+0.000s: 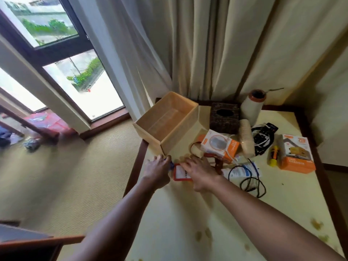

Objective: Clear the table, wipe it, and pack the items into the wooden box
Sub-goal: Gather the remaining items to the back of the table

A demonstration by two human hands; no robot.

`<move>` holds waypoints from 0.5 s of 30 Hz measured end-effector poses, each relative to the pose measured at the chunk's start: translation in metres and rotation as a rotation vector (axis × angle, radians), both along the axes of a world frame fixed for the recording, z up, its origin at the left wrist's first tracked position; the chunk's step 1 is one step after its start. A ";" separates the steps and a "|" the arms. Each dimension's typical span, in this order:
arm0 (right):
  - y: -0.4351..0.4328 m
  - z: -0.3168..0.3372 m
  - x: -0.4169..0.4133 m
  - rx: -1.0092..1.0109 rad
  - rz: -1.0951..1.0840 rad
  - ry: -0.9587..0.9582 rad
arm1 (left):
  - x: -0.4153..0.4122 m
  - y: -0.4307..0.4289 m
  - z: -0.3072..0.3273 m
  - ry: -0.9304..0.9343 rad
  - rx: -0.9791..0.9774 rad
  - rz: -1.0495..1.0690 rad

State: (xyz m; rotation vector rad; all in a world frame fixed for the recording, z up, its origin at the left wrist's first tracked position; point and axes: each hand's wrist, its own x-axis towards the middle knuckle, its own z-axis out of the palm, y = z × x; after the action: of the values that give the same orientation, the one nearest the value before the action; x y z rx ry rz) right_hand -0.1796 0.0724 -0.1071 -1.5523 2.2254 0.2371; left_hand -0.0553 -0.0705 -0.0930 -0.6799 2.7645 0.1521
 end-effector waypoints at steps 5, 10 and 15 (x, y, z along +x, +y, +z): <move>-0.010 -0.001 -0.002 0.082 0.065 0.045 | 0.004 -0.010 -0.012 0.091 0.091 -0.007; 0.003 -0.002 -0.002 0.009 -0.042 -0.063 | 0.016 -0.021 -0.028 0.273 0.198 0.024; 0.017 0.004 -0.006 -0.353 -0.331 -0.362 | 0.013 -0.010 -0.010 0.479 0.380 0.270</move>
State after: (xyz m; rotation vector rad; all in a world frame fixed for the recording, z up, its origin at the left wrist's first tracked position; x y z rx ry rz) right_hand -0.1859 0.0892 -0.1027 -1.2298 2.2555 -0.5179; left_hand -0.0425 -0.0803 -0.1033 -1.0096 2.9220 0.9866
